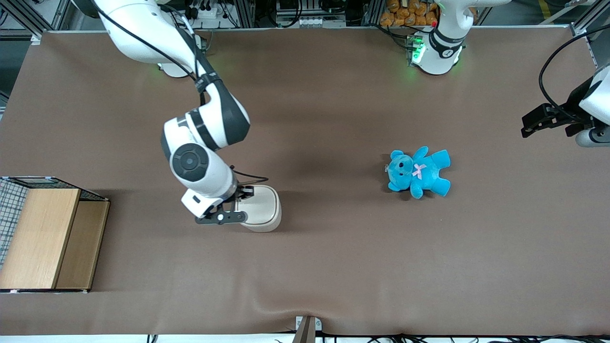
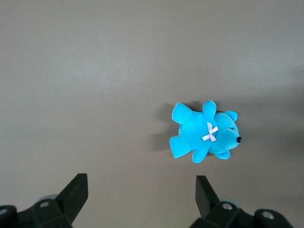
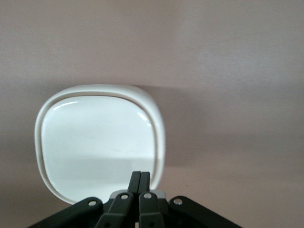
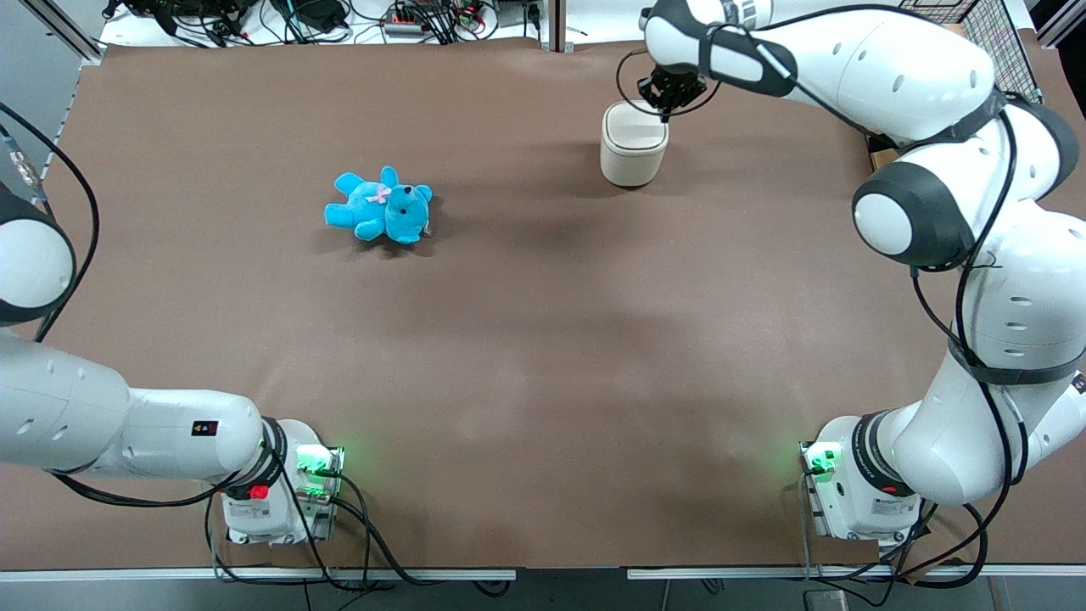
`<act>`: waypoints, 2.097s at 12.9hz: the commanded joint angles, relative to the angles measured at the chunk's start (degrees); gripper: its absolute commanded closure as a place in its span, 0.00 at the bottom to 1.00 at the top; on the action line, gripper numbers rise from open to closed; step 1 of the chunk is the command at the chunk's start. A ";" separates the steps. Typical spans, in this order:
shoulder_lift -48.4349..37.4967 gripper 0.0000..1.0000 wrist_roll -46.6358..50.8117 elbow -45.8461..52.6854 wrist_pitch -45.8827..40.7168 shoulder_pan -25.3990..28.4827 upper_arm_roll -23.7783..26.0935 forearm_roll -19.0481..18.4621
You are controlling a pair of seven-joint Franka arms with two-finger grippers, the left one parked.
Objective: Open trash can with right arm
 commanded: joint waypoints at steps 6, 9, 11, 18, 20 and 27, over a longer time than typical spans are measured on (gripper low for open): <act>3.64 1.00 0.97 1.62 0.23 0.76 -0.58 0.77; 4.35 1.00 0.97 1.35 1.71 0.76 -0.58 1.03; 3.65 1.00 0.80 1.70 1.20 0.76 -0.58 1.12; -9.08 1.00 0.36 1.79 -10.64 -0.98 -1.11 1.12; -11.81 0.93 -0.25 1.53 -14.00 -5.19 -1.02 1.03; -18.05 0.00 -10.45 1.00 -22.69 -18.38 -1.11 0.33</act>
